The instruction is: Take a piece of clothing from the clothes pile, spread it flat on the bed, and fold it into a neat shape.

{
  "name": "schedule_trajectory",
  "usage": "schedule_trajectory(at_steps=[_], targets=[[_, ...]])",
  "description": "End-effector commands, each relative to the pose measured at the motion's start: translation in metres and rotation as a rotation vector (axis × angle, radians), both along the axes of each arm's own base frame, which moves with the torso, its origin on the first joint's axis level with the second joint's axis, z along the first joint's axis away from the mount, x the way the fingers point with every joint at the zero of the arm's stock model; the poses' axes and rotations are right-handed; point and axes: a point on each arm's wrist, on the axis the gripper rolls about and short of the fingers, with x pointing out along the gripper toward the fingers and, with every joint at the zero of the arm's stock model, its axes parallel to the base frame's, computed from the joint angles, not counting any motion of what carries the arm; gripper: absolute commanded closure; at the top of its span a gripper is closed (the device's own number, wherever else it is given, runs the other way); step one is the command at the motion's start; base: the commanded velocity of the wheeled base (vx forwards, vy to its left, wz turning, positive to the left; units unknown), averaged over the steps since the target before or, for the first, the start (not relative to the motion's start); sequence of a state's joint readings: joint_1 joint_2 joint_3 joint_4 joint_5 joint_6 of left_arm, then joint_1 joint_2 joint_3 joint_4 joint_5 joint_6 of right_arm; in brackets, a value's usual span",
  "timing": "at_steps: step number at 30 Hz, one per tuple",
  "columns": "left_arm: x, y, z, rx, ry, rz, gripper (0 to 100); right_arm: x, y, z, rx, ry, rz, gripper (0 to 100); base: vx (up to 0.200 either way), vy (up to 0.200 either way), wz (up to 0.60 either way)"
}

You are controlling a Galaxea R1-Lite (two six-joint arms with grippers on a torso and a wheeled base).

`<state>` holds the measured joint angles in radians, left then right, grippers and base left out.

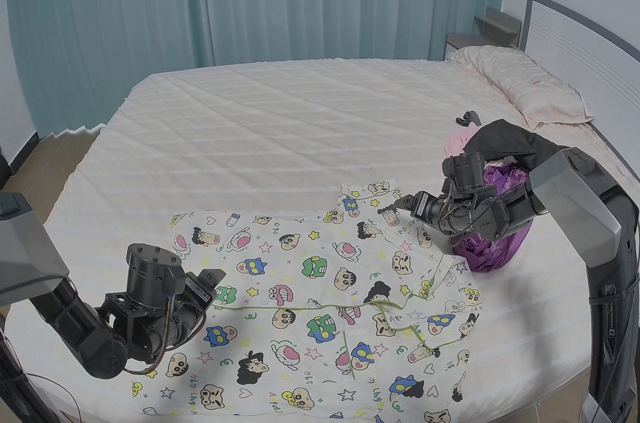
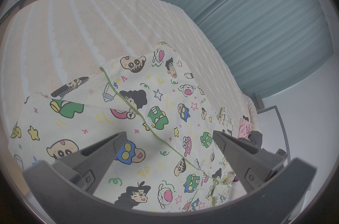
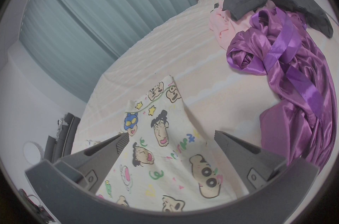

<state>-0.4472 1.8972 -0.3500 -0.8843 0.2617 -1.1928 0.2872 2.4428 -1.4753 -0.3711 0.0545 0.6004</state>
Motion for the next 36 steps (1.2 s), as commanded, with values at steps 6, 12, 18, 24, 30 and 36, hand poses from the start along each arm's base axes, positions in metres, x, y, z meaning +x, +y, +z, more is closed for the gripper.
schedule_trajectory(at_steps=[6,12,18,24,30,36], targets=[[0.000,0.000,-0.001,0.002,0.004,0.000,0,0.003,0.001,-0.023,-0.051,0.027,0.031,0,0.000,0.000,0.00],[0.000,0.000,-0.002,0.002,0.005,0.000,0,0.007,-0.001,-0.031,-0.067,0.030,0.027,100,0.000,0.000,0.00],[0.000,0.000,-0.001,0.001,0.002,0.000,0,0.012,-0.021,-0.027,-0.081,0.017,-0.040,100,0.000,0.000,0.00],[0.000,0.000,-0.001,0.001,0.002,0.000,0,0.013,-0.026,-0.029,-0.076,0.018,-0.057,100,0.000,0.000,0.00],[0.000,0.000,-0.001,0.001,0.002,0.000,0,0.016,-0.026,-0.026,-0.073,0.004,-0.058,0,0.000,0.000,0.00],[0.000,0.000,-0.001,0.001,0.002,0.000,0,0.014,-0.030,-0.010,-0.060,-0.028,-0.069,0,0.000,0.000,0.00]])
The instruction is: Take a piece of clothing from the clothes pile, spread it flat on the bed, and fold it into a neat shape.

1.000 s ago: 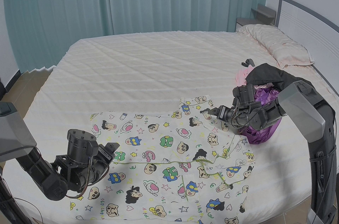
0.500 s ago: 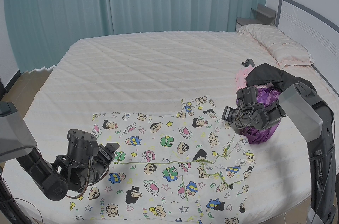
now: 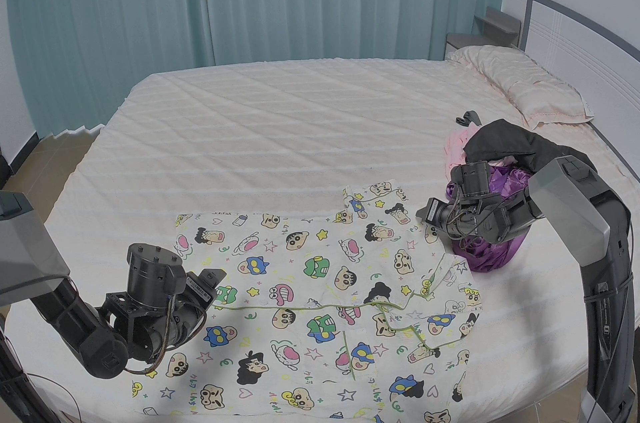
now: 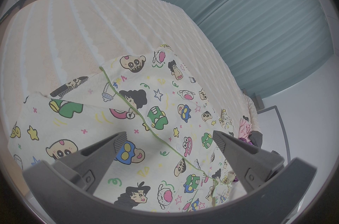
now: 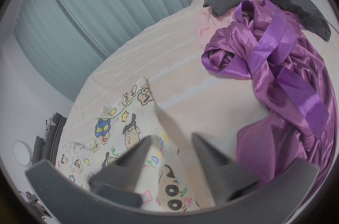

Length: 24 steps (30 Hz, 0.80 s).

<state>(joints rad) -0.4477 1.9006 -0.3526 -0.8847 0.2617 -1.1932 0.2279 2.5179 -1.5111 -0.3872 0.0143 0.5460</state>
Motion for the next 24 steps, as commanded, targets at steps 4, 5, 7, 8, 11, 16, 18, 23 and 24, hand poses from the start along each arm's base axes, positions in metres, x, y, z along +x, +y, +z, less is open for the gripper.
schedule_trajectory(at_steps=[4,5,7,8,11,16,18,23,24], targets=[[0.000,0.000,0.000,0.000,0.001,0.000,0,-0.012,-0.013,0.042,0.032,-0.057,-0.031,0,0.000,0.000,0.00],[0.000,0.000,0.000,0.000,0.001,0.000,0,-0.016,-0.014,0.048,0.047,-0.061,-0.041,0,0.000,0.000,0.00],[0.000,0.000,-0.001,0.001,0.002,0.000,0,-0.027,-0.016,0.060,0.080,-0.056,-0.063,0,0.000,0.000,0.00],[0.000,0.000,-0.001,0.001,0.002,0.000,0,-0.037,-0.015,0.067,0.099,-0.047,-0.068,0,0.000,0.000,0.00],[0.000,0.000,-0.001,0.001,0.002,0.000,0,-0.054,-0.014,0.072,0.108,-0.022,-0.067,0,0.000,0.000,0.00],[0.000,0.000,-0.001,0.001,0.002,0.000,0,-0.098,-0.002,0.067,0.087,0.069,-0.021,0,0.000,0.000,0.00],[0.000,0.000,-0.001,0.001,0.002,0.000,0,-0.108,0.000,0.068,0.084,0.082,-0.009,0,0.000,0.000,0.00],[0.000,0.000,-0.001,0.001,0.002,0.000,0,-0.129,0.011,0.065,0.070,0.120,0.034,0,0.000,0.000,0.00],[0.000,0.000,-0.001,0.001,0.002,0.000,0,-0.131,0.012,0.064,0.069,0.125,0.037,0,0.000,0.000,0.00]])
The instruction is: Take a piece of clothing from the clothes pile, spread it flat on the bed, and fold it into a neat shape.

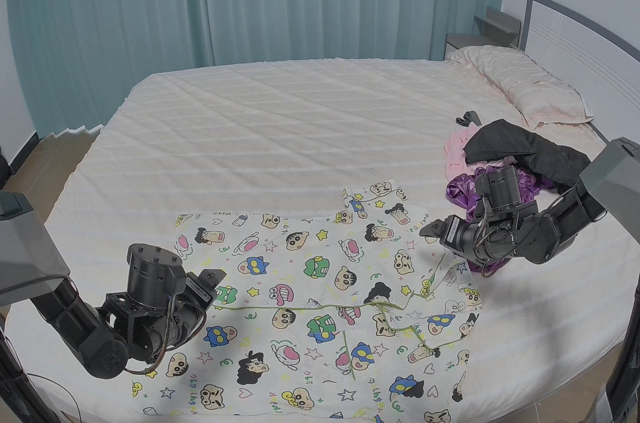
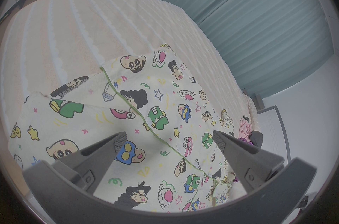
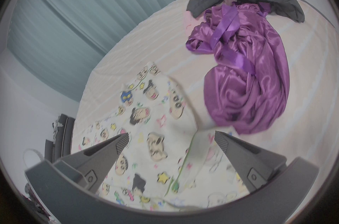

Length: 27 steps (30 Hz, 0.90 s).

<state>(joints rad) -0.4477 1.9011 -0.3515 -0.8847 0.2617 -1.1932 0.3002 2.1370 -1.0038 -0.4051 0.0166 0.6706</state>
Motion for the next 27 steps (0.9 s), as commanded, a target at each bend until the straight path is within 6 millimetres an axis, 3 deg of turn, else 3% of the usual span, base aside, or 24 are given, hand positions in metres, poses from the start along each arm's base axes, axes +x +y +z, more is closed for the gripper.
schedule_trajectory(at_steps=[1,9,20,27], targets=[[0.000,0.000,0.000,0.001,0.001,0.000,0,-0.025,0.012,0.011,0.001,0.003,0.049,0,0.000,0.000,0.00],[0.000,0.000,-0.001,0.001,0.002,0.000,0,-0.034,0.025,-0.005,-0.017,0.055,0.094,0,0.000,0.000,0.00],[0.001,0.000,-0.001,0.003,0.003,-0.001,0,-0.025,0.038,-0.032,-0.040,0.105,0.117,0,0.000,0.000,0.00],[0.001,-0.001,-0.001,0.003,0.003,-0.001,0,-0.014,0.048,-0.037,-0.039,0.099,0.130,0,0.000,0.000,0.00]])
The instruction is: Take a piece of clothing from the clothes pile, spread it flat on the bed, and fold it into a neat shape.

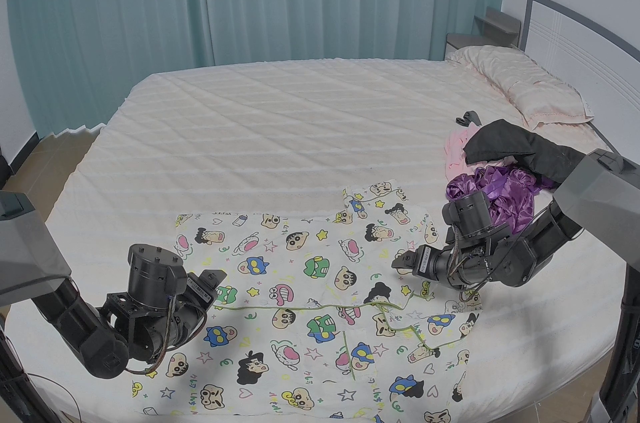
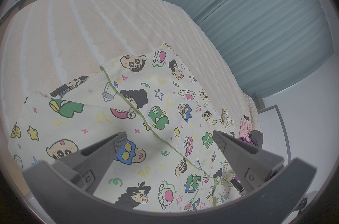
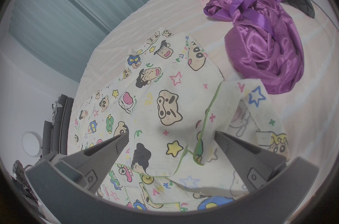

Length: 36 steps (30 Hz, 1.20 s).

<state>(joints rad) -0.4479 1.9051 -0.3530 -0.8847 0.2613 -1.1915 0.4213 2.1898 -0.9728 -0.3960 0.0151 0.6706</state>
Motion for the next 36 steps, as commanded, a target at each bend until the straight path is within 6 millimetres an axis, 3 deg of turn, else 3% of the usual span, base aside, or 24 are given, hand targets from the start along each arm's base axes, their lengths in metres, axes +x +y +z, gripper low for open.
schedule_trajectory(at_steps=[1,13,26,36], targets=[[0.000,0.000,-0.001,0.000,0.001,0.000,0,0.007,0.008,-0.011,-0.005,0.013,0.011,0,0.000,0.000,0.00],[0.001,0.000,0.000,0.000,0.000,0.001,0,0.019,0.010,-0.001,-0.015,-0.054,-0.032,0,0.000,0.000,0.00],[0.001,0.000,0.000,0.000,-0.002,0.001,0,0.003,0.002,0.002,-0.086,0.030,-0.045,0,0.000,0.000,0.00],[0.001,0.000,0.000,0.000,-0.002,0.001,0,0.004,-0.001,-0.001,-0.102,0.062,-0.052,0,0.000,0.000,0.00]])
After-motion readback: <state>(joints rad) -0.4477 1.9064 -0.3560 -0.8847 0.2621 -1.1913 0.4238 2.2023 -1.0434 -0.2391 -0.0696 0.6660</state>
